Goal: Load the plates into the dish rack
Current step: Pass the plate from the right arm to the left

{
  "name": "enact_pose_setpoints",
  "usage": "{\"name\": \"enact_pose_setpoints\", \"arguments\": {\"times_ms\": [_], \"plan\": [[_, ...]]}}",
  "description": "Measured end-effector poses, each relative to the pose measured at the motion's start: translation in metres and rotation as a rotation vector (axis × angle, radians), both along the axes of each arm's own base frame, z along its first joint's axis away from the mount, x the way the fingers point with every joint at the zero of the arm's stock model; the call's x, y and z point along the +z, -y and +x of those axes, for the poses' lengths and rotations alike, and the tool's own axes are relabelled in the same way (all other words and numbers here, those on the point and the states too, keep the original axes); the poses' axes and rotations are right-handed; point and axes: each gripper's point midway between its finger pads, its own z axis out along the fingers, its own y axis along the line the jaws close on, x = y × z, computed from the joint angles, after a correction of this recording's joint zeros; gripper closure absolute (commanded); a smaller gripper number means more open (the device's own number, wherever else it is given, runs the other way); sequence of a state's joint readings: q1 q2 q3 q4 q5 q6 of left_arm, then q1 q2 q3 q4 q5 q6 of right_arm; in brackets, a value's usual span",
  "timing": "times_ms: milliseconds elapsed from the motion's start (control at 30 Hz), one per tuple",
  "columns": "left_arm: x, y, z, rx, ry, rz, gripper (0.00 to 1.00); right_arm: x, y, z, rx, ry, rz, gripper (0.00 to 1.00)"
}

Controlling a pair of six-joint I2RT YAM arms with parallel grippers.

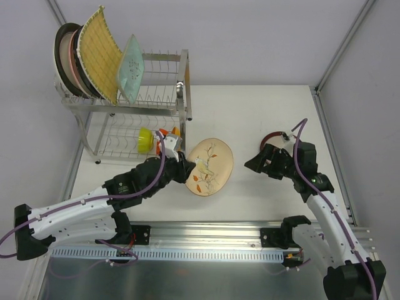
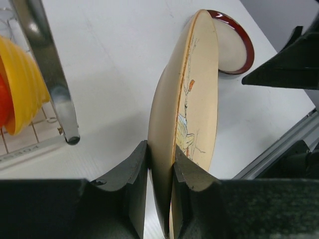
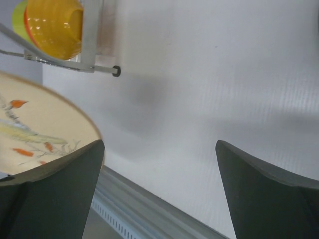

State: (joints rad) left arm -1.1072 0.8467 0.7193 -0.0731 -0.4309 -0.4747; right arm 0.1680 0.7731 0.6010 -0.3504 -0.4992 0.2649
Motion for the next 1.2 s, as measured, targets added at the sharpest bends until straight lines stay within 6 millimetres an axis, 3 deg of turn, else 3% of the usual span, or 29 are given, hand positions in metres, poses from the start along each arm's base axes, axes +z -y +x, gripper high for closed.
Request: {"name": "enact_pose_setpoints", "arguments": {"times_ms": [133, 433, 700, 967, 1200], "plan": [[0.035, 0.008, -0.003, -0.083, 0.082, 0.014, 1.0, -0.013, 0.011, 0.002, -0.053, -0.025, -0.052, 0.01], [0.146, 0.031, 0.009, -0.136, 0.279, -0.047, 1.0, -0.05, 0.021, -0.004, -0.096, -0.116, -0.101, 0.0], [0.246, 0.036, 0.03, -0.082, 0.5, -0.042, 1.0, -0.053, 0.02, -0.004, -0.082, -0.118, -0.099, 0.01], [0.335, 0.011, 0.05, 0.075, 0.74, -0.018, 1.0, -0.055, 0.015, -0.003, -0.06, -0.129, -0.082, 0.0], [0.373, -0.038, 0.091, 0.311, 0.84, 0.059, 1.0, -0.058, 0.014, -0.003, -0.049, -0.141, -0.08, 0.0]]}}
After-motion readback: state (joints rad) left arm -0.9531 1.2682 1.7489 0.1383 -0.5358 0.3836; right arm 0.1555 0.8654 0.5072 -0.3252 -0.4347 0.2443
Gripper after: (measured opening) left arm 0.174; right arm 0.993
